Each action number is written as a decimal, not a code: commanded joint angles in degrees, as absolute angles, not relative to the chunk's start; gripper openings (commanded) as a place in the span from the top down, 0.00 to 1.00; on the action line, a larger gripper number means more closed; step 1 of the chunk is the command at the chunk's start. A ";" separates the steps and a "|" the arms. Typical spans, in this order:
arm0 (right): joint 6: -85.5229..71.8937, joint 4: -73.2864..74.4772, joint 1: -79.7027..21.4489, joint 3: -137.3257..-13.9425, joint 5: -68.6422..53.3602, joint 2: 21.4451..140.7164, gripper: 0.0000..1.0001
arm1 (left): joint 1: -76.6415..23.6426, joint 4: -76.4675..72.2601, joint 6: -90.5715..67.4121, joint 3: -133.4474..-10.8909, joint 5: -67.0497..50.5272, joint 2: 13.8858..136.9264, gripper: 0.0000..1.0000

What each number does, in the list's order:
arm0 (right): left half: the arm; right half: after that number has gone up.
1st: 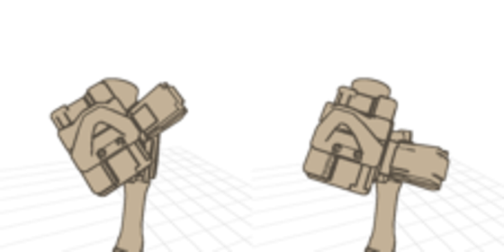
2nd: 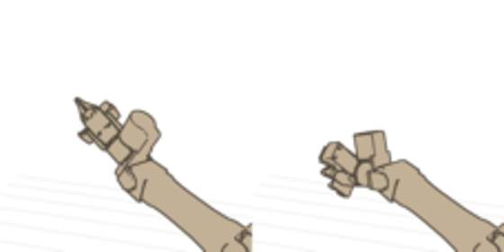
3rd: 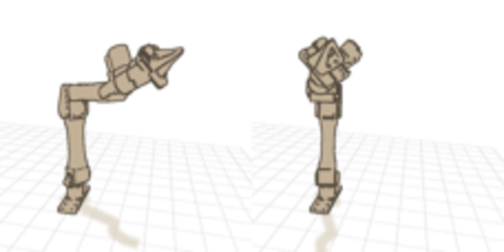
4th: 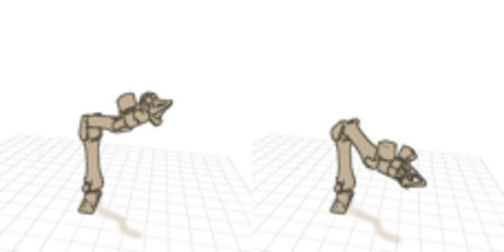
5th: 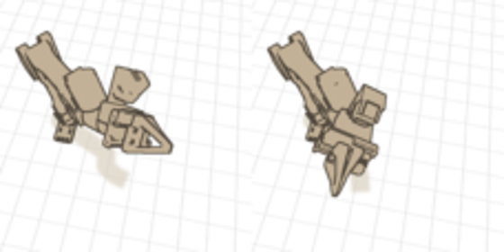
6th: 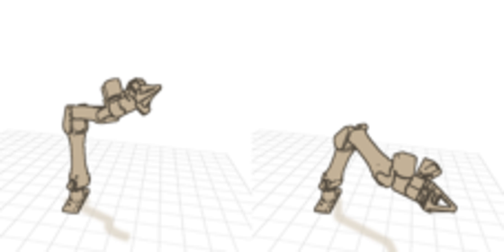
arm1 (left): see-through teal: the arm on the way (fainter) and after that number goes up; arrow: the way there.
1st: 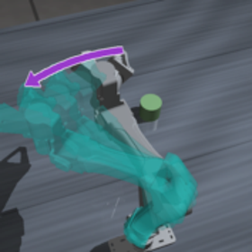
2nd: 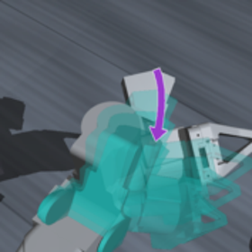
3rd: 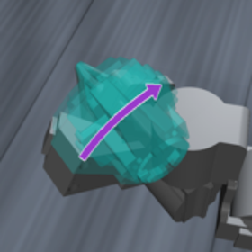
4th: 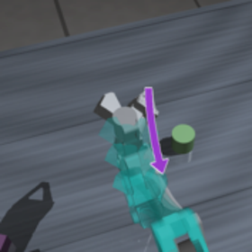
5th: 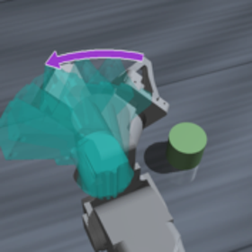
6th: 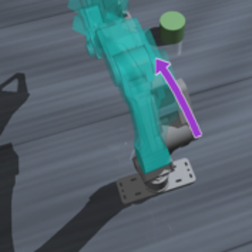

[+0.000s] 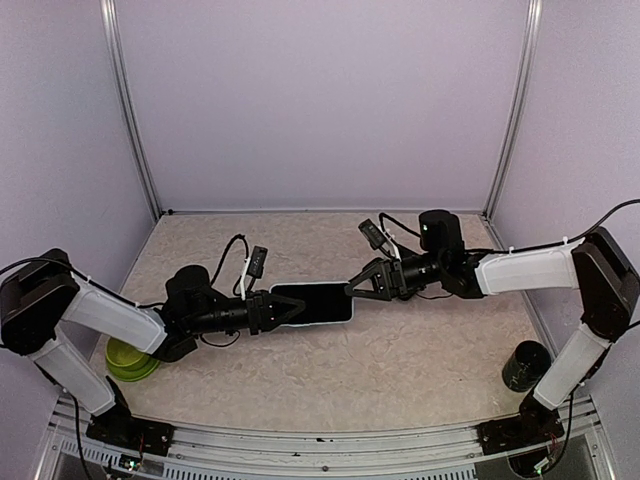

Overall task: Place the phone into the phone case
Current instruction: Press the corner of the phone case at the bottom right corner of the phone case, then press the corner of the phone case at the bottom left corner of the phone case.

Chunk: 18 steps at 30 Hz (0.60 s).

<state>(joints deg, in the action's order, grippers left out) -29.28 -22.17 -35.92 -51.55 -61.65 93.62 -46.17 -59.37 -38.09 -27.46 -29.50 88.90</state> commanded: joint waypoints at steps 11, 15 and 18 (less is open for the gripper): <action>-31.15 -25.11 -35.77 -50.89 -60.94 97.03 0.46 | -44.32 -71.39 -41.41 -23.51 -26.55 85.76 1.00; -31.68 -26.52 -35.90 -50.39 -61.23 97.54 0.45 | -43.97 -72.84 -42.27 -23.00 -26.23 85.61 1.00; -31.70 -26.73 -36.22 -50.35 -61.21 97.96 0.45 | -43.79 -73.59 -42.65 -22.77 -26.10 85.65 1.00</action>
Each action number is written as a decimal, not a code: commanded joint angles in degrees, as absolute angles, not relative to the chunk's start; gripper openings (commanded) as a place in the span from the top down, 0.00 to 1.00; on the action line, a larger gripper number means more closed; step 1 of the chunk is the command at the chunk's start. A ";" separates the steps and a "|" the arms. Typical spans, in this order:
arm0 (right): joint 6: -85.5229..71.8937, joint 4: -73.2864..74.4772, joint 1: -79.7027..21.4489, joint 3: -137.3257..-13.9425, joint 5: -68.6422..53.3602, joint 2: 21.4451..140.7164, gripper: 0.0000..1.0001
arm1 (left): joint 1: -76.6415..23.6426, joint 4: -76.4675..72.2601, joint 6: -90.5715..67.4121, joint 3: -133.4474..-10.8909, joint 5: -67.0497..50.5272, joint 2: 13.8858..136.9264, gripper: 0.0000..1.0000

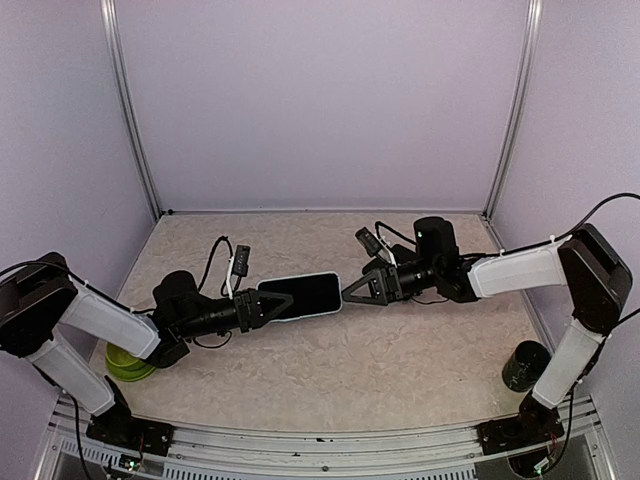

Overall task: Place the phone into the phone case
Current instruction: Press the corner of the phone case at the bottom left corner of the phone case.

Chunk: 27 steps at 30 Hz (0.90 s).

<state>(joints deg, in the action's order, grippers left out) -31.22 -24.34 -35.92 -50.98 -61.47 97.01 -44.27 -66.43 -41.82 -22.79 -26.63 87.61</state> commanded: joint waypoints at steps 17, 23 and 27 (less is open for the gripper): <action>-36.62 -32.74 -38.38 -51.05 -63.39 101.26 0.66 | -43.66 -75.19 -43.71 -22.59 -25.19 86.81 1.00; -39.39 -38.48 -38.47 -49.91 -66.17 100.66 0.80 | -43.68 -74.65 -43.91 -22.93 -25.11 87.14 1.00; -39.85 -39.88 -38.69 -49.96 -67.00 100.34 0.85 | -43.66 -74.35 -43.98 -23.02 -24.92 87.34 1.00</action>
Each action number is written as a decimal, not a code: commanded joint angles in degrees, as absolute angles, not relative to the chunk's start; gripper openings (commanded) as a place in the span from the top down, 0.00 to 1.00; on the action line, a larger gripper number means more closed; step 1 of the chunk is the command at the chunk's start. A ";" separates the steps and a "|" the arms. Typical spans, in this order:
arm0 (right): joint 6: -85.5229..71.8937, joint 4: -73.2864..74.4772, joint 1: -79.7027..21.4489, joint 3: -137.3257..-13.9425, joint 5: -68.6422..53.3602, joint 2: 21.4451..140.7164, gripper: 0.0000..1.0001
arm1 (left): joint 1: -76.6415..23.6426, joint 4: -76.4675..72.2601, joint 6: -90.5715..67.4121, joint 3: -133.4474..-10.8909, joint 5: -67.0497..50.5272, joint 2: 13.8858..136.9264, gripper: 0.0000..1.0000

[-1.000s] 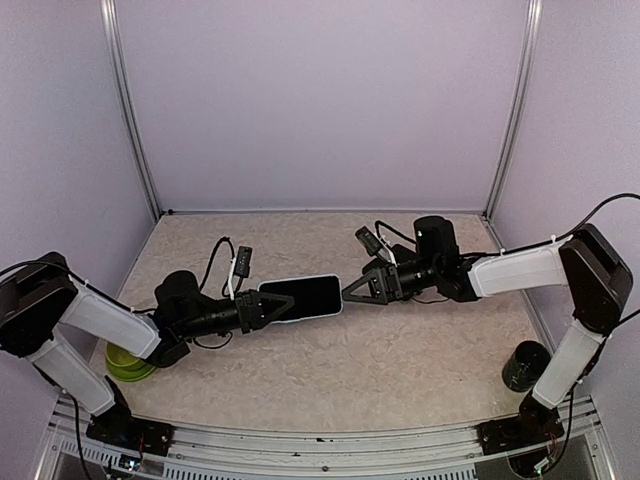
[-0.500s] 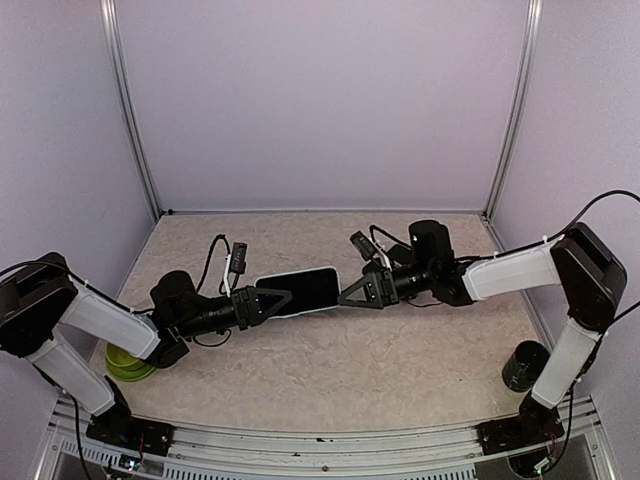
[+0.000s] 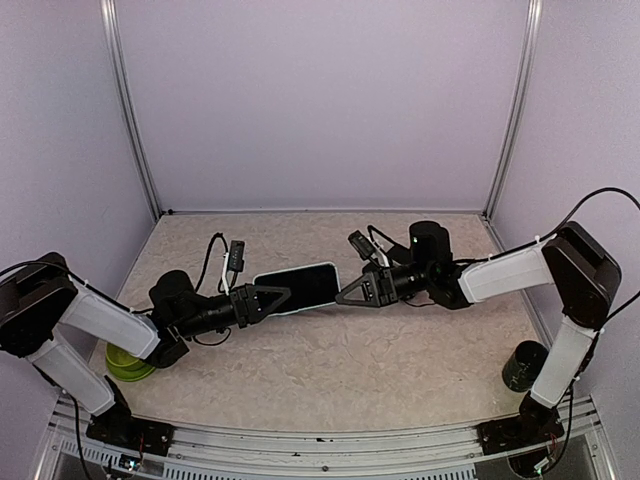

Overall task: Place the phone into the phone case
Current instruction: Press the corner of the phone case at the bottom left corner of the phone case, then press the corner of the phone case at the bottom corners of the phone case.

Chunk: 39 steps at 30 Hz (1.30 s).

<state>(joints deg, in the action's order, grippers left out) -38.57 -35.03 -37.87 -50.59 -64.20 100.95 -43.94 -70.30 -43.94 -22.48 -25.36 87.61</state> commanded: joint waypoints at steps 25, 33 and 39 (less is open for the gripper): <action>-22.55 -42.94 -38.86 -40.52 -67.14 84.68 1.00 | -37.05 -76.15 -55.38 -23.54 -27.88 95.03 1.00; -16.71 -35.83 -38.88 -40.60 -65.44 81.74 0.84 | -35.35 -82.57 -61.91 -23.38 -29.75 98.87 1.00; -16.32 -34.50 -38.74 -40.81 -65.78 80.43 0.80 | -35.24 -83.47 -62.10 -22.84 -29.57 100.02 1.00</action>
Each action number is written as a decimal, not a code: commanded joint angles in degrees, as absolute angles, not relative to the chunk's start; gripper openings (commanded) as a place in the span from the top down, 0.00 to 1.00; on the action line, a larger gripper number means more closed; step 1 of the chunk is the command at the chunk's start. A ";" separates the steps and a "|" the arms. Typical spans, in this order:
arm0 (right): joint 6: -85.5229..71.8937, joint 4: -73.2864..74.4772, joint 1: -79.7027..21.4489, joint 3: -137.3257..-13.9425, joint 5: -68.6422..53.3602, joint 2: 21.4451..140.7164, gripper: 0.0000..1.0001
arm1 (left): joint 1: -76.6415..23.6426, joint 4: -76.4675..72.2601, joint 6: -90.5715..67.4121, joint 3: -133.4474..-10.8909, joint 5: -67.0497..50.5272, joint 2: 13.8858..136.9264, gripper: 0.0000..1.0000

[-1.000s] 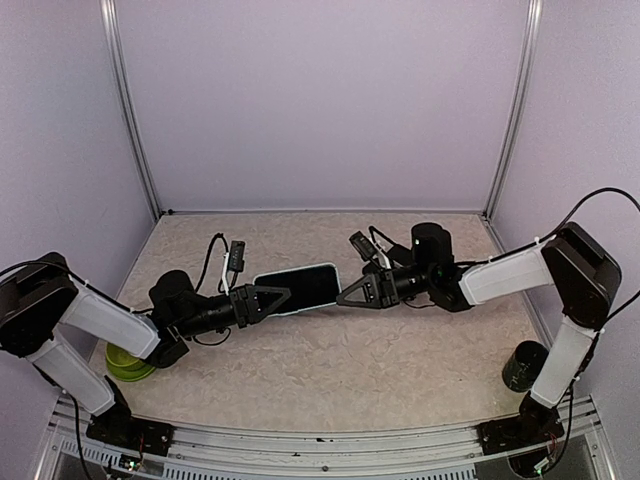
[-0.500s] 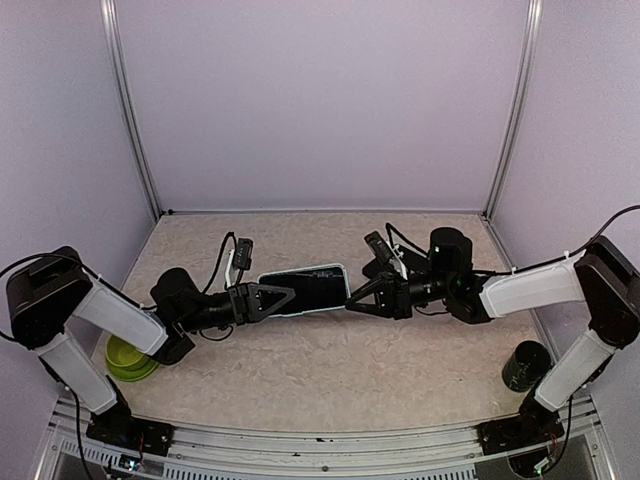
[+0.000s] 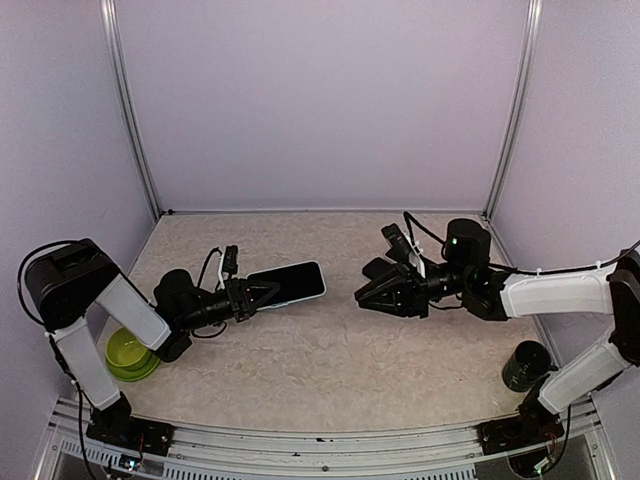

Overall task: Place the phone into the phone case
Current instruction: Press the corner of the phone case at the bottom corners of the phone case.

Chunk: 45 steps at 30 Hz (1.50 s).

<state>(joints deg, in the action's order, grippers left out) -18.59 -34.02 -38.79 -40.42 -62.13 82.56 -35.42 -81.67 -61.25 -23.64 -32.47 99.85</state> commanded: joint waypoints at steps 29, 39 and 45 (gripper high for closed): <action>-23.13 -24.83 -36.93 -51.00 -48.03 92.63 0.36 | -41.91 -66.32 -47.34 -27.35 -29.03 92.79 1.00; -23.57 -23.92 -37.00 -51.51 -49.48 95.66 0.39 | -43.62 -65.46 -44.62 -27.59 -28.56 90.89 1.00; -23.42 -23.57 -37.00 -51.59 -47.90 96.45 0.41 | -44.03 -65.56 -44.32 -27.69 -28.56 90.53 1.00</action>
